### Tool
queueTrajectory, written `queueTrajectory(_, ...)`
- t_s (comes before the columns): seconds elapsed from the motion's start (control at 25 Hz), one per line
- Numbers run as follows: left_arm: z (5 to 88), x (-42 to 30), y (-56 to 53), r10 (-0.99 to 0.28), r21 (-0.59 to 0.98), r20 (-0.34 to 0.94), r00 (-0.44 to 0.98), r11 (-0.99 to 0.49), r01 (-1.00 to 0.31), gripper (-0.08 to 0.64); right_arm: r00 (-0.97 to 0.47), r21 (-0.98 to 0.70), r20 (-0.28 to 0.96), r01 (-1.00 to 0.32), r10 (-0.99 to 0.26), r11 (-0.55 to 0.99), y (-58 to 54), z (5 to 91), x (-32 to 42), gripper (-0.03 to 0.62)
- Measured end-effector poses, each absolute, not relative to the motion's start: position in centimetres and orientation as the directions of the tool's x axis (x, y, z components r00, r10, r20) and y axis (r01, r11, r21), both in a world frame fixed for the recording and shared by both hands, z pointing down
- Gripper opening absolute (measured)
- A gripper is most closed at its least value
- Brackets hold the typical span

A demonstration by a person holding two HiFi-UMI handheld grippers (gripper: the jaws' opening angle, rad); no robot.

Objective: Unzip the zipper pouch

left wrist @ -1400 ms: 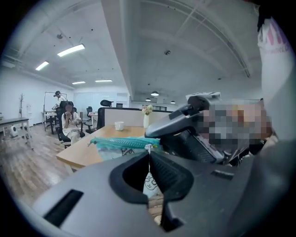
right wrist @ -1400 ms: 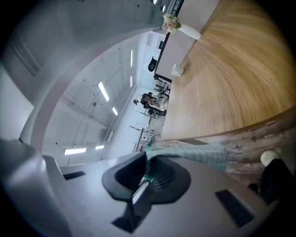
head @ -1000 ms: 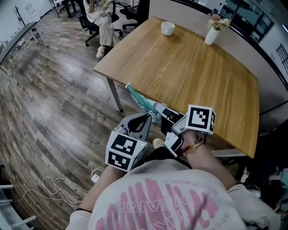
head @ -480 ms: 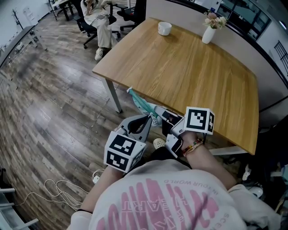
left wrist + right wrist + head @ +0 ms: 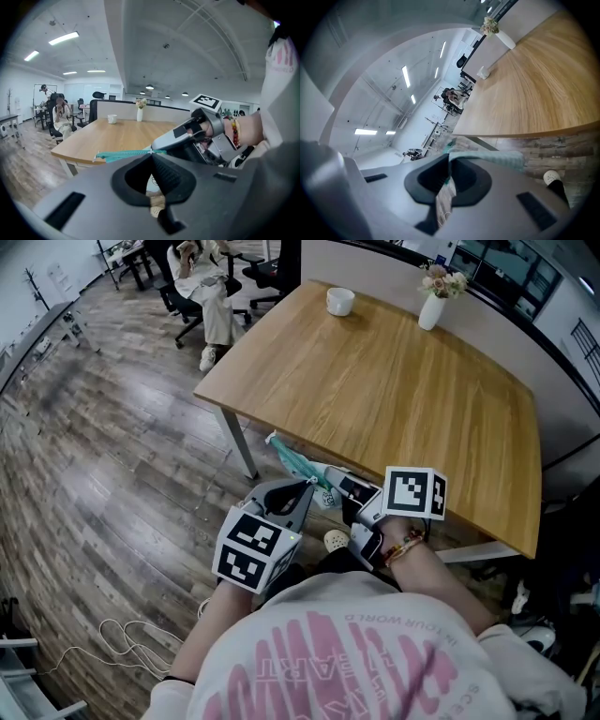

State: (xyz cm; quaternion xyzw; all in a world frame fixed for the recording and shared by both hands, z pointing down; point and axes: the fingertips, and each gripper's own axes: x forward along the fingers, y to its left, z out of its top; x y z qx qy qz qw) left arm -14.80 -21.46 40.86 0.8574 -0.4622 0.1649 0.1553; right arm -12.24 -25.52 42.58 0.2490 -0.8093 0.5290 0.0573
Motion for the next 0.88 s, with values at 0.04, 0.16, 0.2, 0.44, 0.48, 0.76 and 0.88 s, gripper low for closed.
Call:
queueTrajectory(0.04,40.8,-14.8,-21.5,-0.744,0.121,0.422,0.518,-0.520,-0.845,0.003,-0.870,-0.830,0.353,-0.461,-0.345,0.315,-25.5,42.5,-12.1,0.008)
queueTrajectory(0.16,40.4,-14.8,-21.6,-0.756,0.127,0.409,0.511,-0.507,-0.852,0.003,-0.871,-0.836,0.342,-0.453,-0.352,0.310,-25.2,42.0,-11.6,0.008)
queueTrajectory(0.2,40.3,-14.8,-21.7,-0.758,0.131,0.406,0.510,-0.504,-0.853,0.003,-0.873,-0.838,0.338,-0.450,-0.352,0.308,-25.1,41.8,-11.4,0.008)
queueTrajectory(0.44,39.8,-14.6,-22.4,-0.775,0.129,0.394,0.494,-0.486,-0.864,0.003,-0.880,-0.843,0.319,-0.433,-0.351,0.319,-25.3,41.1,-10.5,0.006)
queueTrajectory(0.48,39.7,-14.5,-22.5,-0.775,0.131,0.393,0.495,-0.486,-0.864,0.003,-0.881,-0.845,0.315,-0.429,-0.352,0.318,-25.3,41.0,-10.3,0.006)
queueTrajectory(0.76,39.1,-12.2,-23.0,-0.782,0.113,0.400,0.478,-0.476,-0.872,0.003,-0.892,-0.864,0.277,-0.394,-0.358,0.314,-25.3,39.3,-7.1,0.006)
queueTrajectory(0.88,38.7,-10.8,-22.9,-0.787,0.108,0.398,0.472,-0.471,-0.875,0.005,-0.894,-0.864,0.263,-0.386,-0.362,0.323,-25.1,38.7,-5.3,0.006)
